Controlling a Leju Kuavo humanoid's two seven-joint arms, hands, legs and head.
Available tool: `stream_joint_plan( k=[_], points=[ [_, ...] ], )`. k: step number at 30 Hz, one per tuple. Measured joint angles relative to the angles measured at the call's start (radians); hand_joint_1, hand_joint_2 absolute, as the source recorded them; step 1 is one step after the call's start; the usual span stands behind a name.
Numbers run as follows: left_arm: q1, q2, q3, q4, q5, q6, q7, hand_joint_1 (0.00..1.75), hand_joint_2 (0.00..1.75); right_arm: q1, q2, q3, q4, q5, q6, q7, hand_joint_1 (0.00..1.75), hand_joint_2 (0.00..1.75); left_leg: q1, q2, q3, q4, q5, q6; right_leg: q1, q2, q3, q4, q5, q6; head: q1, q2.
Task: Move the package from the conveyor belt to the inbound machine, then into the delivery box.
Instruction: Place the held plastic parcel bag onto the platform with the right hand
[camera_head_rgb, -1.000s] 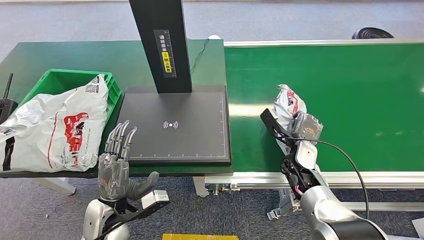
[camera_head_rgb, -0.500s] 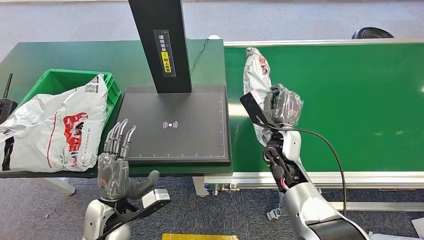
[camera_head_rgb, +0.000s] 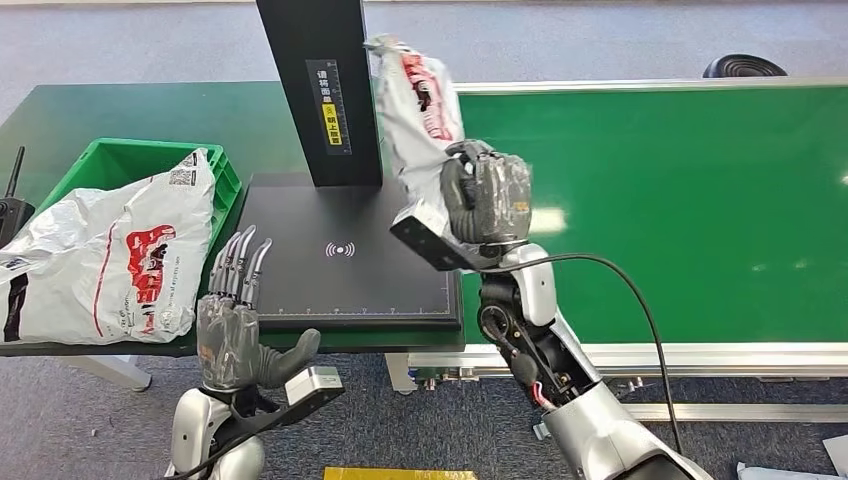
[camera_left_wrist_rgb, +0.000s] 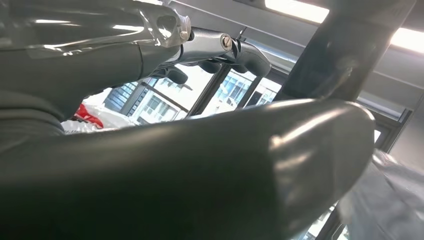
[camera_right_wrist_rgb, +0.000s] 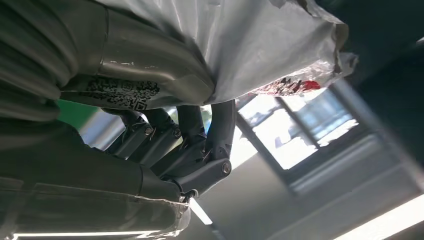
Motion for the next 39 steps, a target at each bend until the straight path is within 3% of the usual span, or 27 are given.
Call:
stream_joint_plan(
  k=[12, 15, 16, 19, 33, 36, 39],
  points=[
    [-0.013, 0.0, 0.045, -0.009, 0.009, 0.01, -0.007, 0.0, 0.0, 0.021, 0.0, 0.202, -0.018, -0.008, 0.012, -0.041, 1.74, 1.75, 0.0, 0.0, 0.0, 0.0, 0.0, 0.0, 0.0, 0.0, 0.0, 0.0, 0.0, 0.0, 0.0, 0.0],
    [-0.017, 0.0, 0.049, -0.009, 0.016, 0.01, -0.012, 0.0, 0.0, 0.021, 0.002, 0.224, -0.005, -0.018, 0.015, -0.045, 0.43, 1.75, 0.0, 0.0, 0.0, 0.0, 0.0, 0.0, 0.0, 0.0, 0.0, 0.0, 0.0, 0.0, 0.0, 0.0],
    [-0.018, 0.0, 0.049, -0.009, 0.019, 0.011, -0.014, 0.0, 0.0, 0.021, 0.004, 0.231, 0.001, -0.023, 0.019, -0.047, 0.0, 1.31, 0.0, 0.0, 0.0, 0.0, 0.0, 0.0, 0.0, 0.0, 0.0, 0.0, 0.0, 0.0, 0.0, 0.0],
    [-0.022, -0.002, 0.05, -0.009, 0.029, 0.014, -0.022, 0.0, 0.0, 0.02, 0.013, 0.248, 0.03, -0.044, 0.03, -0.052, 0.0, 0.0, 0.0, 0.0, 0.0, 0.0, 0.0, 0.0, 0.0, 0.0, 0.0, 0.0, 0.0, 0.0, 0.0, 0.0],
    [-0.03, -0.008, 0.052, 0.006, 0.064, 0.015, -0.056, 0.0, 0.0, 0.02, 0.035, 0.265, 0.173, -0.107, -0.019, -0.034, 0.0, 0.0, 0.0, 0.0, 0.0, 0.0, 0.0, 0.0, 0.0, 0.0, 0.0, 0.0, 0.0, 0.0, 0.0, 0.0],
    [-0.032, -0.012, 0.052, 0.006, 0.058, 0.011, -0.052, 0.0, 0.0, 0.013, 0.033, 0.249, 0.204, -0.099, -0.039, 0.017, 0.0, 0.0, 0.0, 0.0, 0.0, 0.0, 0.0, 0.0, 0.0, 0.0, 0.0, 0.0, 0.0, 0.0, 0.0, 0.0],
    [-0.037, -0.013, 0.05, 0.008, 0.047, -0.001, -0.047, 0.0, 0.0, -0.007, 0.025, 0.212, 0.259, -0.093, -0.045, 0.119, 0.0, 0.0, 0.0, -0.001, 0.0, 0.0, 0.0, 0.0, 0.0, 0.0, 0.0, 0.0, 0.0, 0.0, 0.0, 0.0]
  ],
)
